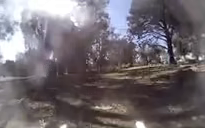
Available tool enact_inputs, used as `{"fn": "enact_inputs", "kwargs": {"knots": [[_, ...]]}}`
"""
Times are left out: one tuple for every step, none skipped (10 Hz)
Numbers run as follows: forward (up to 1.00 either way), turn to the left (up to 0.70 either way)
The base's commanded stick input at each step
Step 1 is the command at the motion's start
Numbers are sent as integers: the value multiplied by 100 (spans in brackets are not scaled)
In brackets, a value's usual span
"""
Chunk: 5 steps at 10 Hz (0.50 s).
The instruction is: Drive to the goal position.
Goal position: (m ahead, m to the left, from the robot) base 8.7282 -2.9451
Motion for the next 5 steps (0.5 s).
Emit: {"fn": "enact_inputs", "kwargs": {"knots": [[70, 0], [70, 0], [70, 0], [70, 0], [70, 0]]}}
